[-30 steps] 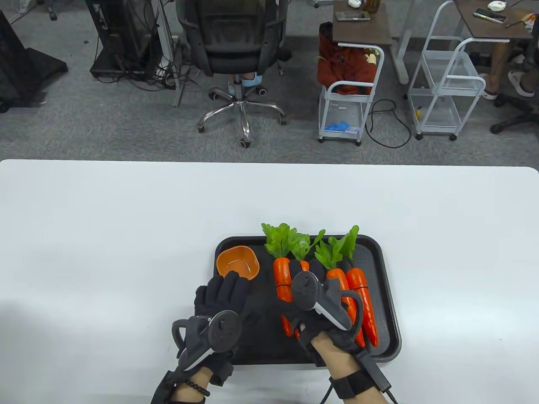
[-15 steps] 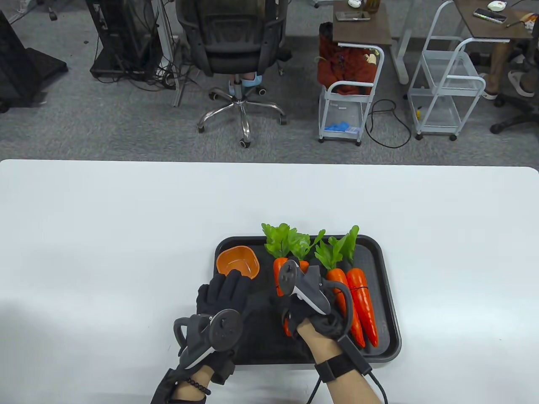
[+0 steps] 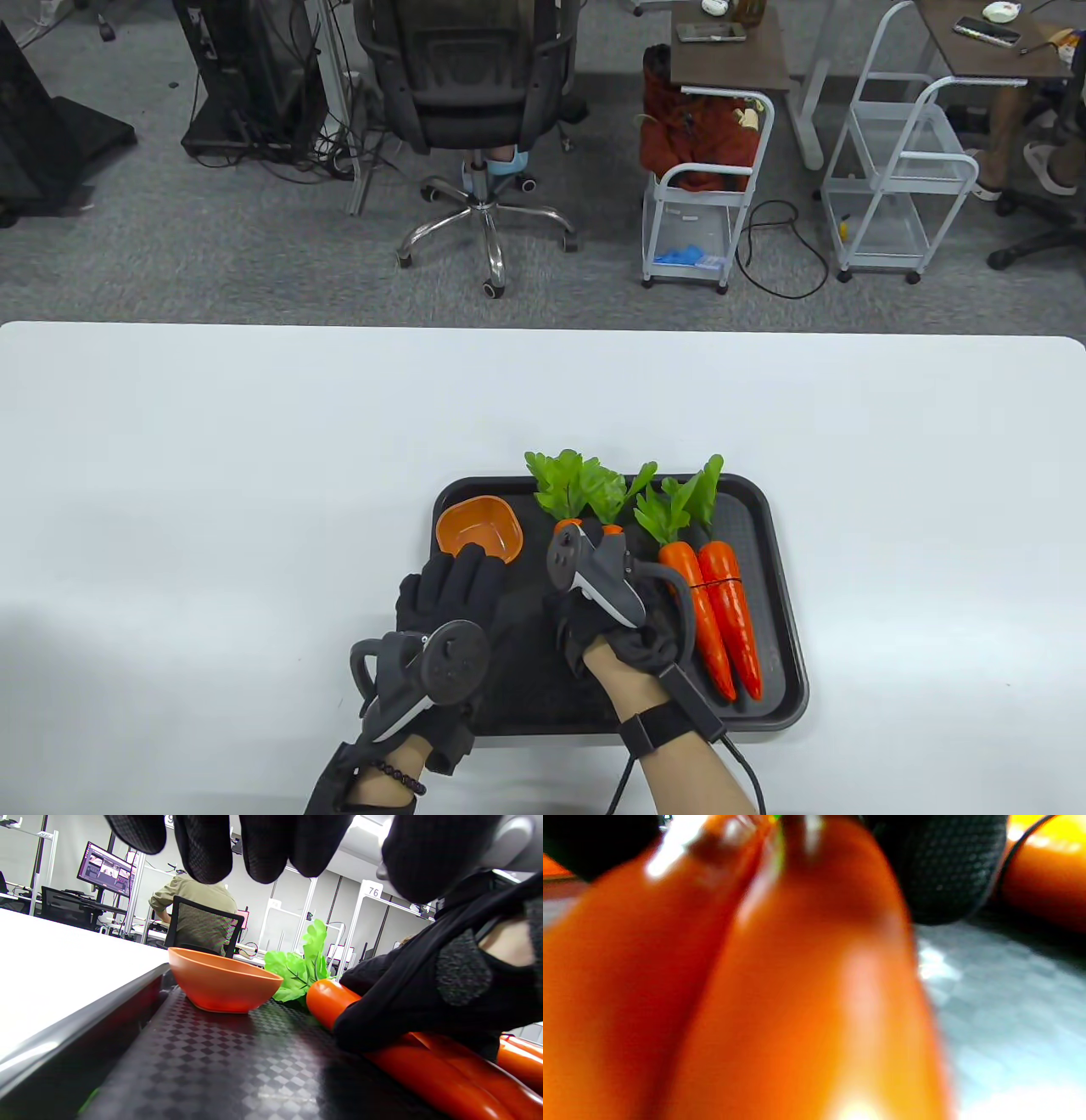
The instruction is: Pinch and pull to detach rubber bands
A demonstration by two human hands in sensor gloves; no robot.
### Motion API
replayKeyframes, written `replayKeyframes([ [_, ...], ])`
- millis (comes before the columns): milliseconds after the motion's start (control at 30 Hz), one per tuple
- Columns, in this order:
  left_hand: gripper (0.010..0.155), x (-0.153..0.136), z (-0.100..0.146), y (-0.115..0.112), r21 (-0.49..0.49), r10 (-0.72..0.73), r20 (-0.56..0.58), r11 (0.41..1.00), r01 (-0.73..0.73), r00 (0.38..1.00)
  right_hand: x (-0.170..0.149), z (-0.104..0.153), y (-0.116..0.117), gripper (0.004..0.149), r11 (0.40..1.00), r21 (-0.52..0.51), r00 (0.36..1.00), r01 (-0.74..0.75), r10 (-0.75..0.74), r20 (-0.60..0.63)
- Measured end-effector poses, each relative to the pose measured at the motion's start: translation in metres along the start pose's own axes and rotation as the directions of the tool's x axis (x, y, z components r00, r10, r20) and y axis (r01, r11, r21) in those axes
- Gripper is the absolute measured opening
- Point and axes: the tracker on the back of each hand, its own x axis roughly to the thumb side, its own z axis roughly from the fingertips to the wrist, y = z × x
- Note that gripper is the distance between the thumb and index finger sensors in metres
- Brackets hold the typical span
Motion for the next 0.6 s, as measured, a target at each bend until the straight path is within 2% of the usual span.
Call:
replayKeyframes([
  [233,0.074,0.0,0.0,0.0,-0.004,0.009,0.001,1.0,-0.009,1.0,-0.008,0.005,-0.001,0.099,0.998,-0.022,0.997,0.063,-0.062,0.045],
  [600,0.072,0.0,-0.001,-0.001,-0.006,0.04,0.006,0.999,-0.04,0.999,-0.035,0.032,-0.013,0.098,0.932,-0.041,0.92,0.36,-0.347,0.184],
])
